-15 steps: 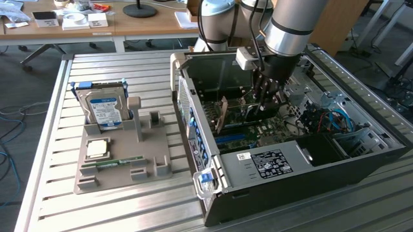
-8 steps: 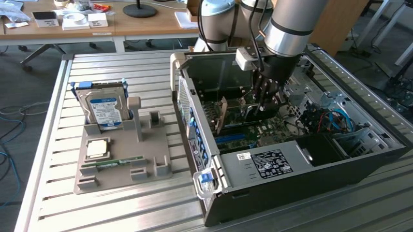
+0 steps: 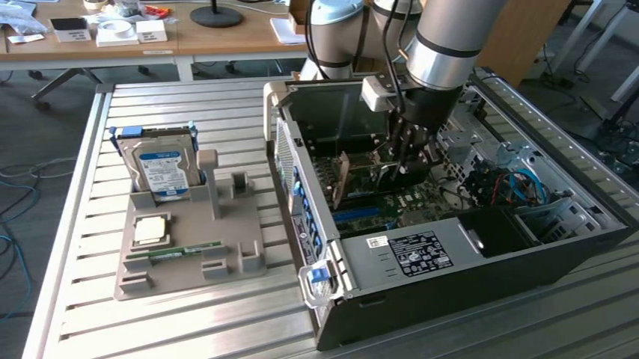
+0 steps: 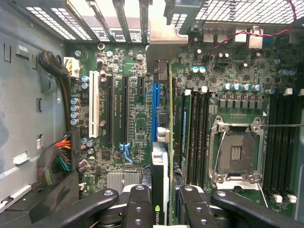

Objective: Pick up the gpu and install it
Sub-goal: 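Insert the gpu into the slot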

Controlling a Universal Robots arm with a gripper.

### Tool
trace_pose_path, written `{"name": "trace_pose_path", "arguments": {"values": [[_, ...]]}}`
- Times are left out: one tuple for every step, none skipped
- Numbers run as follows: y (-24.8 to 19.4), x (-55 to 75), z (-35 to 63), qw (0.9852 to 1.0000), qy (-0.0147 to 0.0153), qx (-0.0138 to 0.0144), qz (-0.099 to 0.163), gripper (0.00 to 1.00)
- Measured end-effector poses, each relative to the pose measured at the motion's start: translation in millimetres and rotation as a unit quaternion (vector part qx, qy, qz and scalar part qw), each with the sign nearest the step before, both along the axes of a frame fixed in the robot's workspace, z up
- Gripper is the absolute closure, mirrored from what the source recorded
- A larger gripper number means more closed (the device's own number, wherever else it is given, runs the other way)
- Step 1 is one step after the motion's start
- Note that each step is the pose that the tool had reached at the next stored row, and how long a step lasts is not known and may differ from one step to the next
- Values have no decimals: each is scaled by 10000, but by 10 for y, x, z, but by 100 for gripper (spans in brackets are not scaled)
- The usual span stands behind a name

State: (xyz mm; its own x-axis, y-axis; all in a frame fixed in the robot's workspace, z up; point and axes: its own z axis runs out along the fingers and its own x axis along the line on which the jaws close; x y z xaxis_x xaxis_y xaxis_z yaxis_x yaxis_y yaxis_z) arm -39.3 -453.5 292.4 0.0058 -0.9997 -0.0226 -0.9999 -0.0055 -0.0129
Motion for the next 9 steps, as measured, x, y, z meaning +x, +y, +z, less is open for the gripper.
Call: {"name": "trace_pose_path", "arguments": {"values": [[0,0,0,10000,0,0,0,73],[0,0,0,10000,0,0,0,73],[0,0,-1,10000,0,1,0,73],[0,-5,-2,10000,-1,1,-1,73],[0,-14,-3,10000,-2,2,-1,73],[1,-23,-4,10000,-3,2,0,73],[1,-41,-6,10000,-5,2,0,73],[0,-54,-16,10000,-5,2,0,73],[0,-59,-28,10000,-5,1,0,73]]}}
